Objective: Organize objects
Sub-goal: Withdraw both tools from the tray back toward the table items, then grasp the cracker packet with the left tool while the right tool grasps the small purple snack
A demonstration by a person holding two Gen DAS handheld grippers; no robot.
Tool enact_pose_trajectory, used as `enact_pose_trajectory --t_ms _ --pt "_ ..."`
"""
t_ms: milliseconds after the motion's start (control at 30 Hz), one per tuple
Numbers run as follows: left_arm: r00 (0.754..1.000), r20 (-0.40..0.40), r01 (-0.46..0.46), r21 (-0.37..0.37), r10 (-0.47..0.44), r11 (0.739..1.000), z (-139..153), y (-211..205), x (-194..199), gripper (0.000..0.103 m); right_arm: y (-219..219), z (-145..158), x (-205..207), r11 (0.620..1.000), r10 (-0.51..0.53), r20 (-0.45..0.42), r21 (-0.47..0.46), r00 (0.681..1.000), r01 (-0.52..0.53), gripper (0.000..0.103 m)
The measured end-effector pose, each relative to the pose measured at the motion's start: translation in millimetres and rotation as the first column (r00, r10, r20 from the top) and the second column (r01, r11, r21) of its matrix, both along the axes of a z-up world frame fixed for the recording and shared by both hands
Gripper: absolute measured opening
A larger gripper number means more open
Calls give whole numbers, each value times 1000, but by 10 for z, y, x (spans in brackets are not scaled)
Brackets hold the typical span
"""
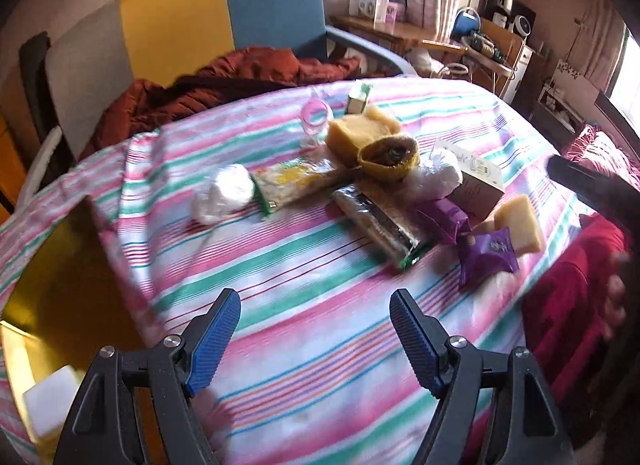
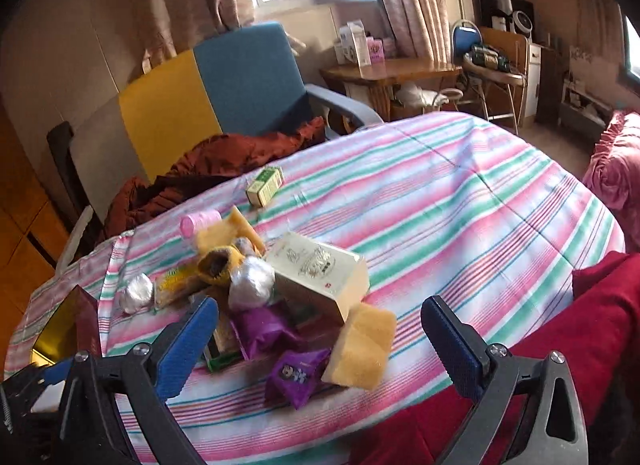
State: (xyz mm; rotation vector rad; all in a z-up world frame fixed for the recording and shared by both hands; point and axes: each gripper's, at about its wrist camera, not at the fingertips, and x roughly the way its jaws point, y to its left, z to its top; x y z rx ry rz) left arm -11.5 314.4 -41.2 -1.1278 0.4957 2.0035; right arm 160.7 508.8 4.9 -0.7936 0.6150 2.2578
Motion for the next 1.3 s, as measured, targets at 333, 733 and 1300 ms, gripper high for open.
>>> enact_pose_trajectory --t_ms 333,733,1300 --pt "991 120 -48 -47 54 998 -387 689 -296 78 102 -21 104 997 10 -119 -73 993 -19 103" --pt "977 178 -101 -87 115 991 -649 1232 -566 80 87 -53 36 991 76 -156 -101 985 -92 103" --pt "998 56 18 -92 -13 996 -668 449 -241 45 205 -337 -143 964 67 -8 -258 998 -66 102"
